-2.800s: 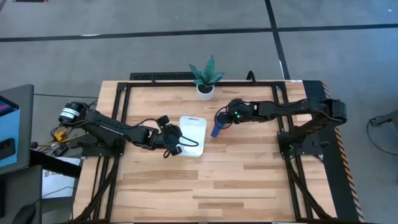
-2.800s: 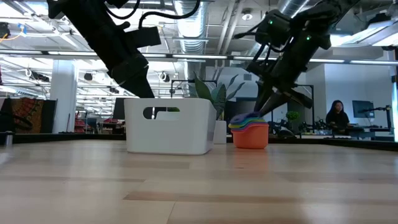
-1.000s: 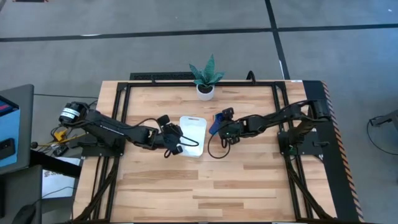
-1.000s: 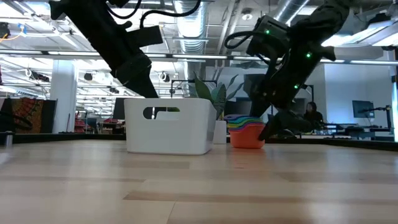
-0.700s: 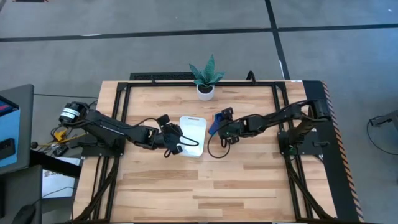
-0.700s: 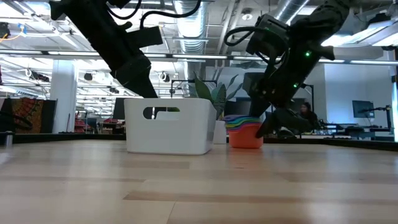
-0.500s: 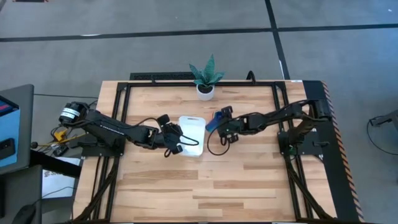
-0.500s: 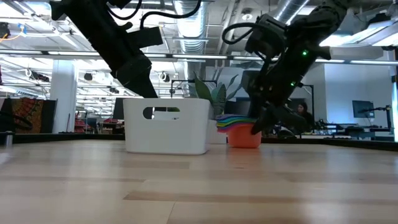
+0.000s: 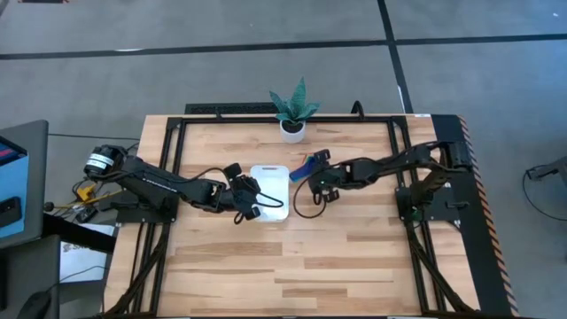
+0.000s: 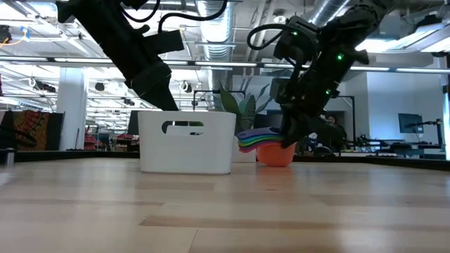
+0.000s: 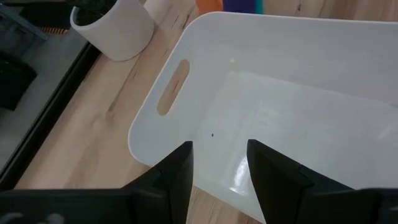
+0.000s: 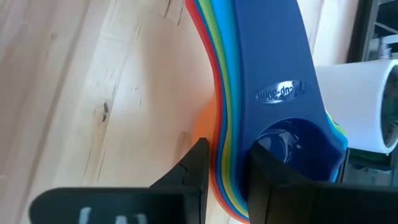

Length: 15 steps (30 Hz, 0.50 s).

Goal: Nest measuring cups in basket
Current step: Put the stacked measuring cups into the white bin

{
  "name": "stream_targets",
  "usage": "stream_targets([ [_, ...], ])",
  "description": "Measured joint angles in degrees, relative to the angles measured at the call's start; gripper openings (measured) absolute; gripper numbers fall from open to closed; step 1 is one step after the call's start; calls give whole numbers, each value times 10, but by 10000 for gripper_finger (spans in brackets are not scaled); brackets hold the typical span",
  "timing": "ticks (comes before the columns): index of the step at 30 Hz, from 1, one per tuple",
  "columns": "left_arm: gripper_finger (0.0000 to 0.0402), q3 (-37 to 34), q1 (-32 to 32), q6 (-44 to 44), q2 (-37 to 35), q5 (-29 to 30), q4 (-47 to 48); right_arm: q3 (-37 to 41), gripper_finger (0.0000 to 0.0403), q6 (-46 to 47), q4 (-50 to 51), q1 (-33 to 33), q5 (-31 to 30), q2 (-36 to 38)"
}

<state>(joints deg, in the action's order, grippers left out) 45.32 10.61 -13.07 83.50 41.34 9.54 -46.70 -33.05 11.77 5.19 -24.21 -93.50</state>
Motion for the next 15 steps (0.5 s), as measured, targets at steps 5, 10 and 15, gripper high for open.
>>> stream_targets([
  [5, 141, 0, 0, 0, 0, 0, 0, -40, 77, 2, 70, 0, 11, -2],
  [10, 141, 0, 3, -1, 0, 1, 4, -83, 78, 4, 141, 0, 16, -3],
  [15, 141, 0, 4, -12, 0, 4, 19, -127, 77, 21, 206, 2, 24, -3],
])
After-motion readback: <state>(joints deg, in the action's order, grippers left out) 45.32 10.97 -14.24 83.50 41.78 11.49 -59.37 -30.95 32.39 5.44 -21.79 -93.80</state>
